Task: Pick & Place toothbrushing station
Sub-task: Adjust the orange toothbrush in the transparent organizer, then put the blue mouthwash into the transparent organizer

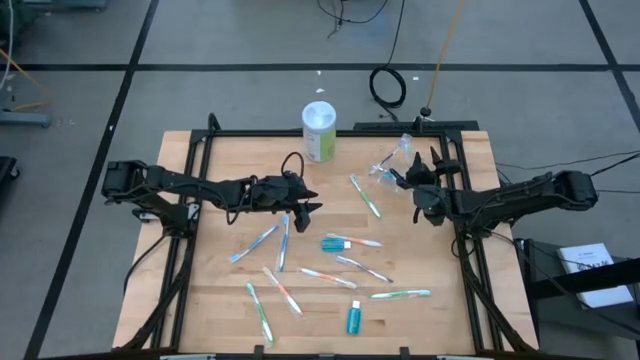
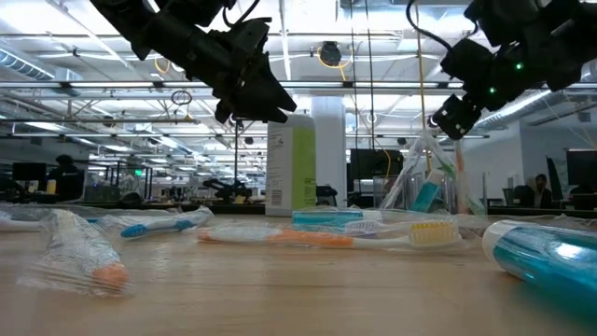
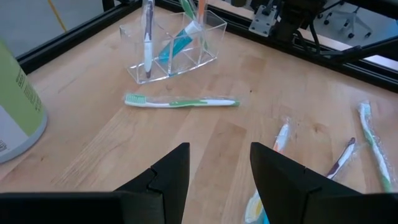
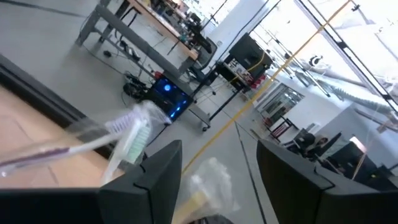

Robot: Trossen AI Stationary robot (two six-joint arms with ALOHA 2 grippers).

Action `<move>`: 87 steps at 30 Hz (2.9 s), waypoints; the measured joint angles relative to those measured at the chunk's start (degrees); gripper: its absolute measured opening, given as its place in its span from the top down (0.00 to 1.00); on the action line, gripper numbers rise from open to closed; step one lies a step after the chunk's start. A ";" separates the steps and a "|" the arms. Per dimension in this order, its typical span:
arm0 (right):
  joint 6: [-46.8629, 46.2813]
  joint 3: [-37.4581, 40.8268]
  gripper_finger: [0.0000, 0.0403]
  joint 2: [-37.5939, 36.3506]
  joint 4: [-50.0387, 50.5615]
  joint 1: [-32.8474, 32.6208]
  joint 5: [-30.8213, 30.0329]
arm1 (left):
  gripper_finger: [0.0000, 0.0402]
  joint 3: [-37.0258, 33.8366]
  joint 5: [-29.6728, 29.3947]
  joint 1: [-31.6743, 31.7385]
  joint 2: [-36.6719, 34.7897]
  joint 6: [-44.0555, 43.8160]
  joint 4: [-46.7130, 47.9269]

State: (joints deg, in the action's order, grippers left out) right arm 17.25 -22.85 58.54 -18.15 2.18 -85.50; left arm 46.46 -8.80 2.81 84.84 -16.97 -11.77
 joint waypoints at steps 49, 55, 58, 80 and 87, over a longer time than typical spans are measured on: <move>-19.65 1.58 0.56 10.40 -21.03 -20.46 62.23 | 0.56 -0.02 5.27 -6.60 0.00 7.61 -3.53; -23.63 -2.38 0.57 23.27 -20.92 -20.22 67.87 | 0.56 -0.02 2.78 -6.60 0.00 7.56 -3.86; -23.32 -5.36 0.55 28.68 -21.00 -20.20 68.28 | 0.56 -0.02 2.76 -6.60 0.00 7.56 -4.17; -26.60 -8.66 0.57 43.22 -21.69 -16.01 75.10 | 0.56 -0.02 4.05 -6.62 0.00 7.82 -2.95; -22.69 -8.66 0.57 43.19 -23.26 -16.01 74.37 | 0.56 -0.02 4.05 -6.60 0.00 7.80 -2.95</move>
State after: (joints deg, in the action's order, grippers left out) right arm -5.44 -31.51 101.73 -41.41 -13.82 -11.13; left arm 46.44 -4.75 -3.79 84.84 -9.17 -14.72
